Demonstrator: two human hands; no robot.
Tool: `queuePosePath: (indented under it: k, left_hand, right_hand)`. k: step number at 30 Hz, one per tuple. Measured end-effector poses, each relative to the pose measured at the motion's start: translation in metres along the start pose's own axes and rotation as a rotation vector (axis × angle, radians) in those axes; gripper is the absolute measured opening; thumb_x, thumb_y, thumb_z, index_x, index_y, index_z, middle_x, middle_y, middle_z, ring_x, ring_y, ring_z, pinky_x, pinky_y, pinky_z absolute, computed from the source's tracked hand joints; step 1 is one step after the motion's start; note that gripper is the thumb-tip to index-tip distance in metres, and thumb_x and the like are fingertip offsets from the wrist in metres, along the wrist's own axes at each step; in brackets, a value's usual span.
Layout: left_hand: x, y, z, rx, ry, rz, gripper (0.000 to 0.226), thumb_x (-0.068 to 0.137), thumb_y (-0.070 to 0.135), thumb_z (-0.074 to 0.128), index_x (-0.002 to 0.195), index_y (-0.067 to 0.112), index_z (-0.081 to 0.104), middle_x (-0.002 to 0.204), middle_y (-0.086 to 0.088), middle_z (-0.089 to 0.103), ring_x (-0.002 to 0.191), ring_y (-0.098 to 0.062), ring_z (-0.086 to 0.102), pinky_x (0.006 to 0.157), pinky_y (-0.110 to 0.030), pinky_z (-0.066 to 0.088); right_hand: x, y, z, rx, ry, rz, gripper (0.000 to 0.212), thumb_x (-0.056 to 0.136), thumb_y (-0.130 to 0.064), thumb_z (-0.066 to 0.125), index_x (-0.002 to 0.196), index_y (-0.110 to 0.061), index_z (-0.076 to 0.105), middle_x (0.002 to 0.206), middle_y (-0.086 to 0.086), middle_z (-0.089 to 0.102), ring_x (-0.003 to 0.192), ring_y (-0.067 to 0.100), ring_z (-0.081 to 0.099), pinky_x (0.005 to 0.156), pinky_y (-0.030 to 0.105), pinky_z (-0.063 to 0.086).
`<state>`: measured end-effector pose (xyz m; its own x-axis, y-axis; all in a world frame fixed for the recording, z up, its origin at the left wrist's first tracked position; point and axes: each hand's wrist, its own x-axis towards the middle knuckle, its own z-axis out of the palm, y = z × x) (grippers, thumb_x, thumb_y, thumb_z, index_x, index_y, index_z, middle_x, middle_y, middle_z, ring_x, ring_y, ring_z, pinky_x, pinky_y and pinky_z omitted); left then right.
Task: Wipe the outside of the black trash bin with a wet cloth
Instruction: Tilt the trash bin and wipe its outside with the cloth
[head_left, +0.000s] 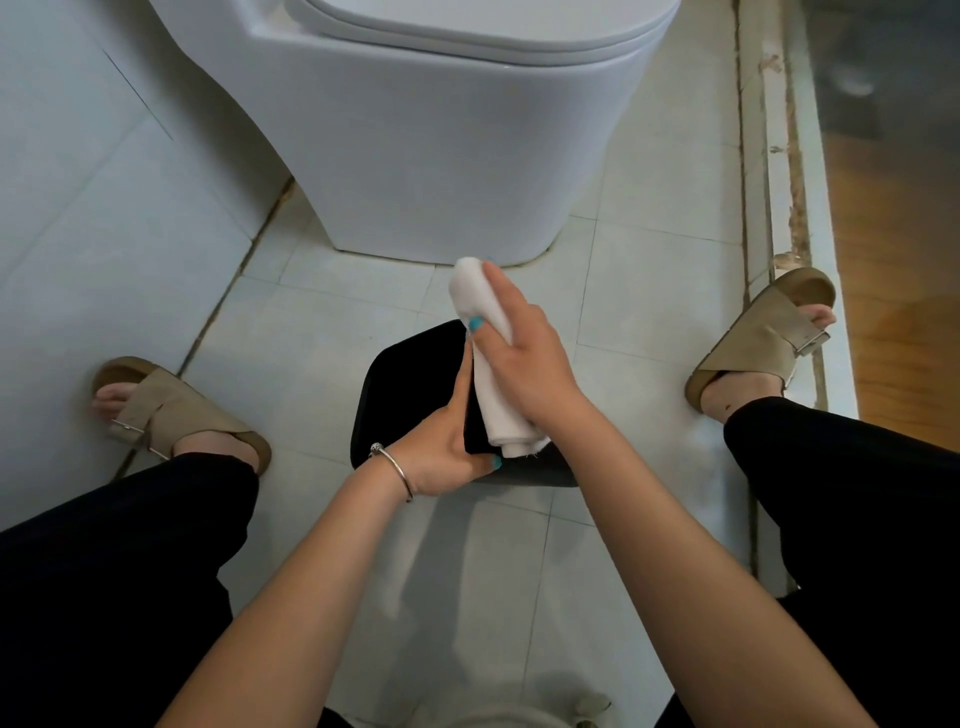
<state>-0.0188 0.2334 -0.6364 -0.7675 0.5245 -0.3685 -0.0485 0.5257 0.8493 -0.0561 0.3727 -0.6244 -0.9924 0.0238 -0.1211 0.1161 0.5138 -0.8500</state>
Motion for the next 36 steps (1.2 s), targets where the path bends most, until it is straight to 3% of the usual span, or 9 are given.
queuePosePath:
  k: [4, 7, 10, 13, 19, 23, 27, 32, 36]
  left_hand:
    - [-0.004, 0.002, 0.004, -0.006, 0.035, 0.021, 0.122, 0.078, 0.001, 0.067, 0.143, 0.033, -0.032, 0.152, 0.013, 0.018, 0.122, -0.005, 0.045, 0.100, -0.025, 0.045]
    - [-0.003, 0.002, 0.004, 0.013, 0.041, 0.001, 0.122, 0.081, 0.004, 0.068, 0.140, 0.037, -0.034, 0.150, 0.007, 0.023, 0.116, -0.010, 0.052, 0.092, -0.022, 0.048]
    - [-0.006, -0.002, 0.001, 0.045, 0.070, -0.036, 0.123, 0.081, 0.011, 0.071, 0.140, 0.038, -0.033, 0.156, 0.003, 0.014, 0.119, -0.006, 0.044, 0.090, -0.010, 0.036]
    - [0.000, 0.006, 0.003, 0.065, 0.067, -0.037, 0.122, 0.082, 0.013, 0.072, 0.143, 0.035, -0.031, 0.158, 0.003, 0.004, 0.128, -0.005, 0.032, 0.093, -0.007, 0.029]
    - [0.016, 0.019, 0.010, 0.087, 0.020, -0.014, 0.121, 0.082, 0.011, 0.070, 0.142, 0.036, -0.032, 0.160, 0.001, 0.001, 0.139, -0.018, 0.031, 0.103, -0.022, 0.036]
    - [0.013, 0.017, 0.007, 0.103, 0.016, -0.024, 0.122, 0.080, 0.011, 0.070, 0.141, 0.036, -0.033, 0.158, -0.001, 0.010, 0.134, -0.018, 0.038, 0.104, -0.026, 0.039]
    - [0.018, 0.020, 0.010, 0.060, 0.003, -0.016, 0.123, 0.081, 0.010, 0.069, 0.139, 0.037, -0.035, 0.142, -0.005, 0.043, 0.114, -0.018, 0.057, 0.099, -0.035, 0.047]
    - [0.016, 0.021, 0.016, -0.033, 0.011, 0.033, 0.125, 0.082, 0.011, 0.073, 0.137, 0.034, -0.036, 0.139, 0.017, 0.023, 0.120, -0.001, 0.042, 0.090, -0.005, 0.037]
    - [0.017, 0.019, 0.014, -0.032, -0.010, 0.023, 0.125, 0.080, 0.009, 0.074, 0.141, 0.033, -0.033, 0.147, 0.017, 0.015, 0.126, -0.001, 0.037, 0.093, -0.006, 0.034]
  right_hand:
    - [-0.003, 0.002, 0.000, -0.019, 0.017, -0.030, 0.056, 0.099, -0.039, 0.044, 0.145, -0.058, 0.018, 0.124, 0.002, 0.052, 0.099, 0.016, 0.051, 0.084, 0.032, 0.041]
    - [-0.003, 0.018, -0.002, -0.074, 0.044, 0.055, 0.054, 0.099, -0.041, 0.041, 0.145, -0.058, 0.017, 0.122, 0.004, 0.049, 0.098, 0.023, 0.054, 0.084, 0.037, 0.044]
    - [-0.008, 0.051, -0.008, -0.134, 0.060, 0.195, 0.053, 0.100, -0.040, 0.039, 0.145, -0.058, 0.017, 0.128, 0.008, 0.046, 0.106, 0.030, 0.056, 0.089, 0.039, 0.045]
    - [-0.008, 0.072, -0.017, -0.099, 0.091, 0.280, 0.053, 0.100, -0.039, 0.039, 0.146, -0.056, 0.019, 0.137, 0.008, 0.045, 0.112, 0.029, 0.054, 0.095, 0.041, 0.045]
    - [-0.004, 0.076, -0.026, -0.103, 0.132, 0.367, 0.054, 0.099, -0.038, 0.039, 0.147, -0.053, 0.021, 0.137, 0.011, 0.045, 0.113, 0.033, 0.054, 0.095, 0.040, 0.043]
    - [-0.011, 0.060, -0.023, -0.094, 0.126, 0.343, 0.055, 0.100, -0.037, 0.039, 0.148, -0.051, 0.019, 0.133, 0.011, 0.044, 0.107, 0.033, 0.055, 0.093, 0.041, 0.044]
    - [-0.009, 0.032, -0.022, -0.074, 0.113, 0.227, 0.056, 0.100, -0.039, 0.039, 0.148, -0.053, 0.015, 0.125, 0.008, 0.043, 0.097, 0.028, 0.054, 0.086, 0.038, 0.043]
    - [-0.013, 0.010, -0.017, -0.100, 0.089, 0.099, 0.056, 0.100, -0.042, 0.040, 0.147, -0.055, 0.014, 0.118, 0.004, 0.043, 0.090, 0.026, 0.055, 0.077, 0.035, 0.041]
    - [-0.020, 0.017, -0.017, -0.067, 0.138, 0.097, 0.056, 0.100, -0.040, 0.039, 0.145, -0.060, 0.011, 0.117, 0.002, 0.042, 0.088, 0.024, 0.056, 0.077, 0.035, 0.044]
